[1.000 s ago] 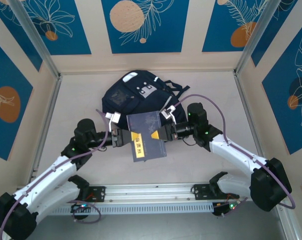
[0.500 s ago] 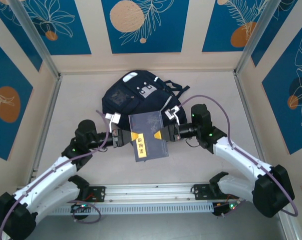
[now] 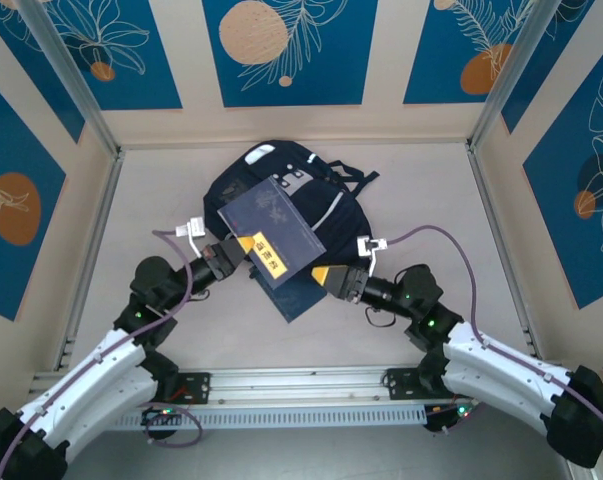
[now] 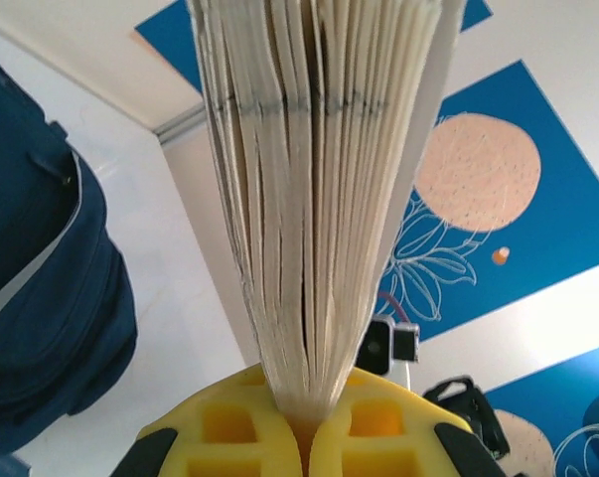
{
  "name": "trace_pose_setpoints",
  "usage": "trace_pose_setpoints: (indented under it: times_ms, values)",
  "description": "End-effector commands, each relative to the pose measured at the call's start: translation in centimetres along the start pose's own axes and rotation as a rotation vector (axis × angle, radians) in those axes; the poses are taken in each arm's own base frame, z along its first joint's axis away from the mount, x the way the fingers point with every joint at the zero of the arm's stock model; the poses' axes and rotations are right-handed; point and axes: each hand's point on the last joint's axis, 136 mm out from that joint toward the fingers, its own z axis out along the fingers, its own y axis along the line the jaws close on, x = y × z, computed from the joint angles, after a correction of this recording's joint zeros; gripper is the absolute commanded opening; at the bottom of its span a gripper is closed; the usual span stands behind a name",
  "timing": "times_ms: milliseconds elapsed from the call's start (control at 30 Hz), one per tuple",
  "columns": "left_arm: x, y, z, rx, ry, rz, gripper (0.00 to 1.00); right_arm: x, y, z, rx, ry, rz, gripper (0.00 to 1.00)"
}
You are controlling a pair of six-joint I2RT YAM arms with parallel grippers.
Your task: Pack books, pencil case, and school supplies into a backpack
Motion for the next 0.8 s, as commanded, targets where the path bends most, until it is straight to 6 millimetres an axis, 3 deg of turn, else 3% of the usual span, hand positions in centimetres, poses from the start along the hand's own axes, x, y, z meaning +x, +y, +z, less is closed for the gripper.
trace_pose_setpoints:
  times_ms: [0, 233, 500, 767]
  values:
    - [-1.9, -2.4, 0.0, 0.089, -0.109, -0.019, 0.00, -3.1, 1.0, 0.4, -0.015, -0.176, 0.032, 0.97]
    - [-1.5, -3.0, 0.3, 0.105, -0.117, -0.038, 0.00, -3.7, 2.7, 3.7, -0.084, -0.149, 0.079, 0.99]
    - [-0.9, -1.5, 0.4, 0.047, -0.129, -0.040, 0.00, -3.5, 4.5, 5.9, -0.147, -0.179, 0.059, 0.66]
    - [-0.9, -0.8, 0.5, 0.019, -0.145, -0.040, 0.00, -3.3, 3.6, 5.9, -0.107, -0.237, 0.079, 0.36]
